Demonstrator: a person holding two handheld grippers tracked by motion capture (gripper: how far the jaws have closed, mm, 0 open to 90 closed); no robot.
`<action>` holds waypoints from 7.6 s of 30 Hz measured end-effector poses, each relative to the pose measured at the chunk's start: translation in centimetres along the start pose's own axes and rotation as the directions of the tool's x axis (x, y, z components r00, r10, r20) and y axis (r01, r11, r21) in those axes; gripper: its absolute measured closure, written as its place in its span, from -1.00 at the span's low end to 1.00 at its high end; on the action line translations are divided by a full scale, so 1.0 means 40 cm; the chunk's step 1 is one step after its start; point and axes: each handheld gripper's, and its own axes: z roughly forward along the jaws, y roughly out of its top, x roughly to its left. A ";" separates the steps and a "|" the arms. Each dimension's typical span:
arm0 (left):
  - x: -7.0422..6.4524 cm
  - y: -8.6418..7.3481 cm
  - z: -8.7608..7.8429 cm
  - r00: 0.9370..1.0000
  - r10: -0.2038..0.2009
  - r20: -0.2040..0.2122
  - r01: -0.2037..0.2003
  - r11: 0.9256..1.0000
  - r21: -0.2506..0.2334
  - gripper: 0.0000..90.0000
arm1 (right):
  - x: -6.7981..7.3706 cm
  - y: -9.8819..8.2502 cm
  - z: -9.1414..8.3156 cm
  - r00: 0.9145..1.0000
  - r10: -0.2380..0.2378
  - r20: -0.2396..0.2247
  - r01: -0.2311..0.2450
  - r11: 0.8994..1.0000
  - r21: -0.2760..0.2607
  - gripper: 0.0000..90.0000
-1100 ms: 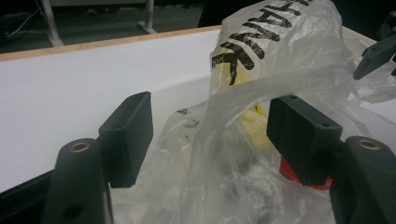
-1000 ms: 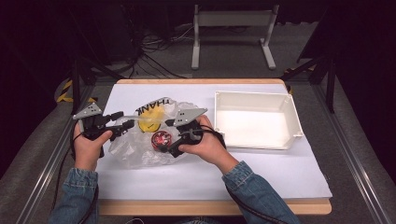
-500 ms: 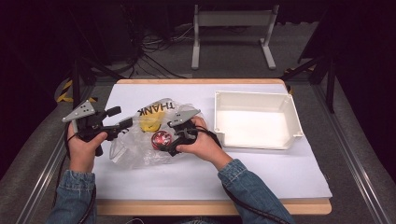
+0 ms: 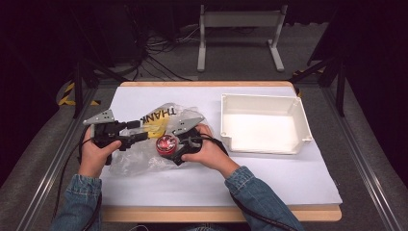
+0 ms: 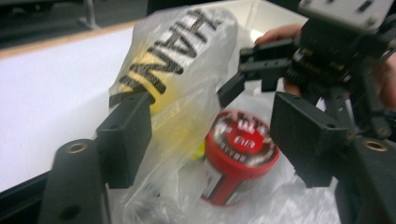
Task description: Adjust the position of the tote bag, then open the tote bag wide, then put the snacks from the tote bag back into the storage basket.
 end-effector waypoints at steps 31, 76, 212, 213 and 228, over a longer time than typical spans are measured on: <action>0.090 -0.095 0.042 0.973 -0.148 -0.178 0.169 0.980 0.104 -0.03 | -0.010 -0.048 0.050 1.000 0.028 0.006 -0.028 0.999 0.046 -0.94; 0.014 -0.009 -0.030 0.990 -0.028 -0.141 0.013 0.994 -0.105 -0.45 | 0.006 0.018 0.007 0.996 -0.087 0.018 0.087 0.996 0.000 -0.44; 0.017 0.010 -0.185 0.990 -0.029 -0.139 0.001 0.981 -0.196 -0.83 | -0.217 -0.025 -0.549 0.945 0.122 0.302 -0.091 0.989 -0.115 -0.44; 0.016 0.009 -0.186 0.990 -0.030 -0.135 0.003 0.981 -0.194 -0.84 | -0.225 -0.030 -0.545 0.945 0.126 0.301 -0.095 0.989 -0.115 -0.44; 0.017 -0.002 -0.202 0.990 -0.022 -0.140 -0.006 0.981 -0.195 -0.88 | -0.292 -0.082 -0.492 0.938 0.113 0.327 -0.101 0.993 -0.053 -0.44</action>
